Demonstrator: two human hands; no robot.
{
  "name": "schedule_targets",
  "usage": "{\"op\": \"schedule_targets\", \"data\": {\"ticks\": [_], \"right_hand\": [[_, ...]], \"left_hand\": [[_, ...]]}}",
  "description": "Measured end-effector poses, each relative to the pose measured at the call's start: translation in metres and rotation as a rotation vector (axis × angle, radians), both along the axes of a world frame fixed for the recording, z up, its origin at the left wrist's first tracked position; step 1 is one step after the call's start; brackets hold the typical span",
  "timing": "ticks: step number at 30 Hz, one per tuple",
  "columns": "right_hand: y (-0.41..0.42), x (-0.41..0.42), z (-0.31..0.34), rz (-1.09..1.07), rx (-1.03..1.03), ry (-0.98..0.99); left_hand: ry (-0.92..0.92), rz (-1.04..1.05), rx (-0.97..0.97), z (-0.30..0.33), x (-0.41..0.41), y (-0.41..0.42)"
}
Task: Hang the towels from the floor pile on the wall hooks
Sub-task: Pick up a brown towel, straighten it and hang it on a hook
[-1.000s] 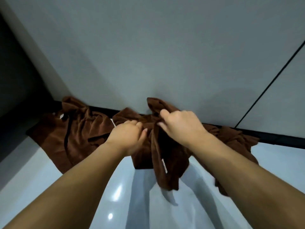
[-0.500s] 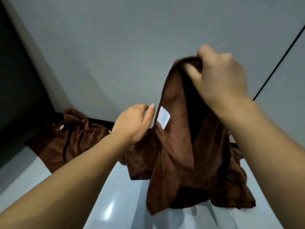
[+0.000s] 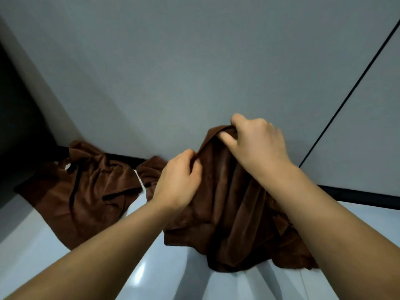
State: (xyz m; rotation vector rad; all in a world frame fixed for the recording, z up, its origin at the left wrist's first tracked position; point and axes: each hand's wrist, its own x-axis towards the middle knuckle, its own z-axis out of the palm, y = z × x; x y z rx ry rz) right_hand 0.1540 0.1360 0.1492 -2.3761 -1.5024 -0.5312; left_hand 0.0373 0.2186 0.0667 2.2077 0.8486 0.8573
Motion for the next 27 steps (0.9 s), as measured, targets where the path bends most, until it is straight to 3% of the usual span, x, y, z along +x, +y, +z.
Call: {"op": "schedule_targets", "data": {"ticks": [4, 8, 12, 14, 16, 19, 21, 27], "right_hand": [[0.004, 0.000, -0.004, -0.033, 0.100, 0.093], [0.005, 0.001, -0.020, -0.039, 0.235, 0.412], [0.005, -0.004, -0.037, -0.034, 0.257, 0.545], [0.006, -0.010, -0.042, 0.012, 0.186, 0.535], [0.010, -0.017, -0.047, 0.059, 0.058, 0.496], [0.015, -0.027, -0.052, 0.069, -0.059, 0.511], [0.016, -0.031, -0.052, 0.068, -0.060, 0.512], [0.013, -0.033, -0.053, 0.174, -0.150, 0.256]], "left_hand": [[0.057, 0.035, -0.034, -0.012, -0.003, 0.006], [0.022, 0.025, -0.151, -0.020, -0.001, 0.008], [-0.075, 0.223, -0.161, -0.010, -0.002, 0.006], [-0.086, 0.260, -0.020, -0.003, -0.005, 0.008], [-0.043, 0.188, 0.259, -0.001, -0.008, 0.012], [0.143, 0.092, 0.650, -0.001, -0.012, 0.020], [0.248, 0.052, 0.749, 0.000, -0.014, 0.025], [0.386, -0.141, 0.968, 0.004, -0.022, 0.034]]}}
